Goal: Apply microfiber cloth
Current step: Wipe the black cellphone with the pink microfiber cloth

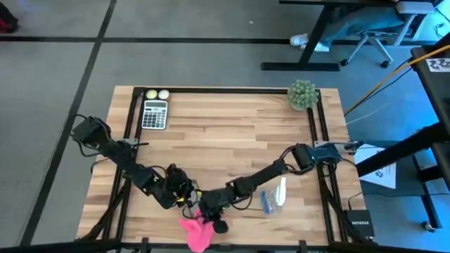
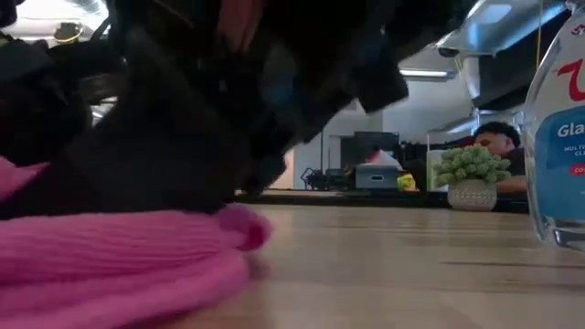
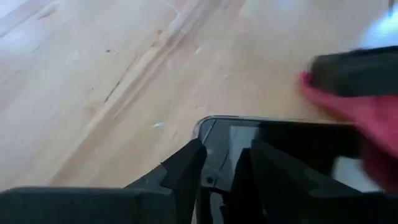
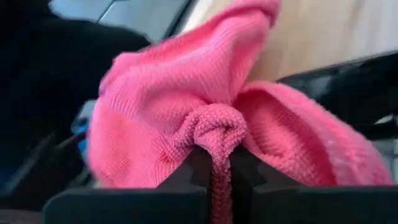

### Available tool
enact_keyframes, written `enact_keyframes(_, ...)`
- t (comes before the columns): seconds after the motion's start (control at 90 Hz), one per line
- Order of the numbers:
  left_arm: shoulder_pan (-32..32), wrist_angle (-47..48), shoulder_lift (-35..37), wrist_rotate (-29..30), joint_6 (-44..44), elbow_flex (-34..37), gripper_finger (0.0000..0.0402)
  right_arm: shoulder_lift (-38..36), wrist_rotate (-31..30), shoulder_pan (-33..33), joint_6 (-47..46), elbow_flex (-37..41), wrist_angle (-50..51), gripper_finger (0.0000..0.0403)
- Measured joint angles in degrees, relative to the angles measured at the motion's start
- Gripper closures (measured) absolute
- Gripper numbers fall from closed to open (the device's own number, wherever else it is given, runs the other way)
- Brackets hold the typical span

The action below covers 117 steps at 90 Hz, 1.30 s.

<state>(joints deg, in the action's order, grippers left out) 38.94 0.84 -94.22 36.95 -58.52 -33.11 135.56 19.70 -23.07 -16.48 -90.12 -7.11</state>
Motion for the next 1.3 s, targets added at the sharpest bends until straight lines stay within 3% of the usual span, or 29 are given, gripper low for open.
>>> enact_keyframes(0.167,0.0,-0.1,0.0,0.0,0.0,0.0,0.0273,-6.7,-0.6,0.1,2.0,0.0,9.5,0.0400)
enact_keyframes(0.267,0.0,-0.2,0.0,0.1,0.0,0.0,0.0273,-10.1,-5.3,0.2,5.1,-0.2,13.0,0.0400)
enact_keyframes(0.356,0.0,-0.4,0.0,0.1,0.0,0.0,0.0273,-10.3,-12.3,0.2,6.7,0.0,9.7,0.0400)
enact_keyframes(0.533,0.0,-1.1,0.0,0.2,0.0,0.0,0.0273,-5.2,-22.1,0.3,9.6,-0.3,-6.2,0.0400)
enact_keyframes(0.722,0.0,-1.4,0.0,0.2,-0.2,0.0,0.0273,1.7,-25.0,1.7,9.1,-0.2,-16.7,0.0400)
enact_keyframes(0.778,0.0,-1.4,0.0,0.1,-0.3,0.0,0.0273,2.4,-26.1,2.0,7.1,-0.4,-15.4,0.0400)
enact_keyframes(0.867,0.0,-1.4,0.0,0.1,-0.5,0.0,0.0273,4.1,-25.8,2.2,3.2,-0.4,-14.0,0.0400)
enact_keyframes(1.211,0.0,-1.4,0.0,0.2,-0.1,-0.1,0.0273,3.9,-13.6,1.8,0.4,-0.6,-6.8,0.0400)
enact_keyframes(1.3,0.0,-1.4,0.0,0.2,0.0,0.0,0.0273,3.4,-12.8,1.6,0.3,-0.6,-4.4,0.0400)
